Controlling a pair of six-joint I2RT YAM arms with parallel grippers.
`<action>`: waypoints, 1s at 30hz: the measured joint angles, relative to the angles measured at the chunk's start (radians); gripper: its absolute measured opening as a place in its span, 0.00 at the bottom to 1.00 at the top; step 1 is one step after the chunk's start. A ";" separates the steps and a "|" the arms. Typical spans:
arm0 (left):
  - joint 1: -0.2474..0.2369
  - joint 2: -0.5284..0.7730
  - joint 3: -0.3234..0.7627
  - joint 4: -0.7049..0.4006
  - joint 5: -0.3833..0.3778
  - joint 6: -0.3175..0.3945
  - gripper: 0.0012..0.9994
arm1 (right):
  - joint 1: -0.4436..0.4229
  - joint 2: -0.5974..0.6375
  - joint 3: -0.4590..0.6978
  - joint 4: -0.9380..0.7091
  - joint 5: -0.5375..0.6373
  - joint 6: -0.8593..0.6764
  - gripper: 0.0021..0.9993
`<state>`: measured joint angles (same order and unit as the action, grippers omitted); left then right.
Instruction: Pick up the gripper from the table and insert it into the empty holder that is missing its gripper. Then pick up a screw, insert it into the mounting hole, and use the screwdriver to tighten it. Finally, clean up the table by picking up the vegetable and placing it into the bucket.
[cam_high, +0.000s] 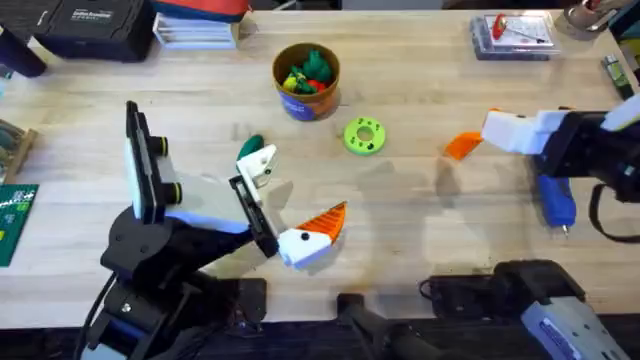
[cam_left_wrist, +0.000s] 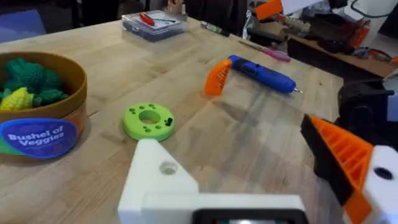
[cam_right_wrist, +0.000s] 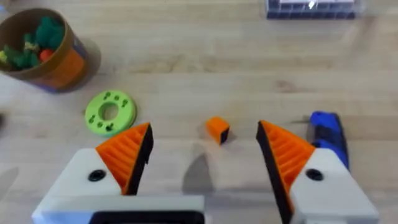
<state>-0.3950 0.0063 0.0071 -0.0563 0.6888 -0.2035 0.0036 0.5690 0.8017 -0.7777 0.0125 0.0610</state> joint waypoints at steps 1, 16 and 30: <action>0.000 0.000 0.000 0.000 0.000 0.000 0.99 | 0.000 0.000 0.001 -0.017 -0.007 0.009 0.99; 0.000 0.000 0.000 0.000 0.000 0.000 0.99 | 0.085 0.432 0.174 -0.288 -0.042 -0.044 0.99; 0.000 0.000 0.000 0.000 0.000 0.000 0.99 | 0.112 0.735 0.225 -0.193 0.145 -0.347 0.99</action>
<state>-0.3950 0.0063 0.0071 -0.0563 0.6890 -0.2035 0.1158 1.3044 1.0267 -0.9705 0.1575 -0.2858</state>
